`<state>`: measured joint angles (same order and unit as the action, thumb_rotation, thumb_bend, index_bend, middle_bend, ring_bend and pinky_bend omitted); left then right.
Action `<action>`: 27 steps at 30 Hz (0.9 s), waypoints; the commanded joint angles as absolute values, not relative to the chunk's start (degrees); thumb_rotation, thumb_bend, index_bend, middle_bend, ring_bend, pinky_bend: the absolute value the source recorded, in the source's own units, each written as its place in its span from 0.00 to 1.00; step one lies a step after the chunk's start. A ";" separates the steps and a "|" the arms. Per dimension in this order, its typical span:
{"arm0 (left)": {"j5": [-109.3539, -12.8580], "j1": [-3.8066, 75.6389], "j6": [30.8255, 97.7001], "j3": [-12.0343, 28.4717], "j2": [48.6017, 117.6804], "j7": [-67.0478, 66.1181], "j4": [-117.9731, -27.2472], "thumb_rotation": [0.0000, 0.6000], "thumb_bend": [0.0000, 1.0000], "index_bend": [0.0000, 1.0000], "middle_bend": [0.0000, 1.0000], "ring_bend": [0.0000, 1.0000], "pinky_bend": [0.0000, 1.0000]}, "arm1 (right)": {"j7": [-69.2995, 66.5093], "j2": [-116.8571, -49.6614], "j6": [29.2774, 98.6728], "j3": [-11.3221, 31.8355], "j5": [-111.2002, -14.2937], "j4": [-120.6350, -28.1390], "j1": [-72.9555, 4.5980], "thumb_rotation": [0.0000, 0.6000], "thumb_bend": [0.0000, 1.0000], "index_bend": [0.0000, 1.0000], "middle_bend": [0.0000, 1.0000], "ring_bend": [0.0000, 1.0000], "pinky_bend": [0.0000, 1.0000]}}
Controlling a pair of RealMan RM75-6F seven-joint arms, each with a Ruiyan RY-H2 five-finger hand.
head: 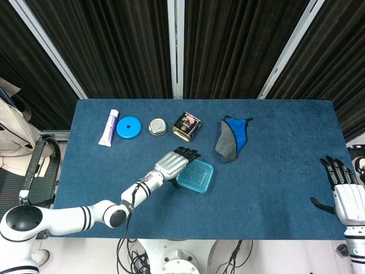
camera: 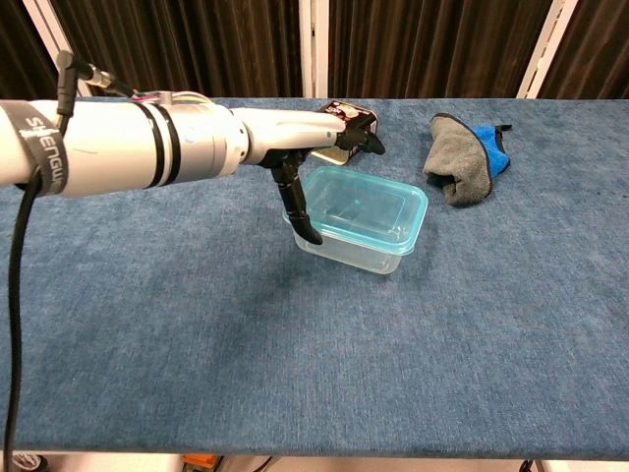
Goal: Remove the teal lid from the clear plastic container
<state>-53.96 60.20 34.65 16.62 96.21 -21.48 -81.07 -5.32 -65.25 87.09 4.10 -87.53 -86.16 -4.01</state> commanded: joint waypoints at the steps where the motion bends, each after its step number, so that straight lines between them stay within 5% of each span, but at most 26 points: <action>1: -51.82 62.62 33.35 15.92 96.26 -21.89 -80.19 1.00 0.02 0.00 0.00 0.00 0.00 | -5.29 -65.29 87.26 4.06 -87.61 -86.23 -3.91 1.00 0.00 0.00 0.04 0.03 0.15; 13: -43.07 68.79 32.15 13.26 96.65 -22.51 -77.97 1.00 0.02 0.05 0.01 0.00 0.00 | -6.69 -68.04 86.49 2.91 -92.95 -85.83 -6.36 1.00 0.01 0.00 0.05 0.03 0.15; 20: -41.75 69.21 34.39 12.78 97.09 -20.62 -78.60 1.00 0.02 0.25 0.22 0.12 0.20 | -7.15 -75.09 82.12 4.24 -97.00 -85.22 -13.01 1.00 0.02 0.00 0.05 0.00 0.05; 27: -41.06 69.59 37.62 11.57 97.69 -21.19 -79.61 1.00 0.02 0.28 0.28 0.18 0.30 | -8.31 -87.05 77.28 5.99 -99.43 -80.05 -20.89 1.00 0.00 0.00 0.00 0.00 0.00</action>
<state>-41.26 69.49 37.21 11.82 97.54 -20.98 -79.39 -7.76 -83.42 79.95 5.08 -98.54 -82.25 -17.79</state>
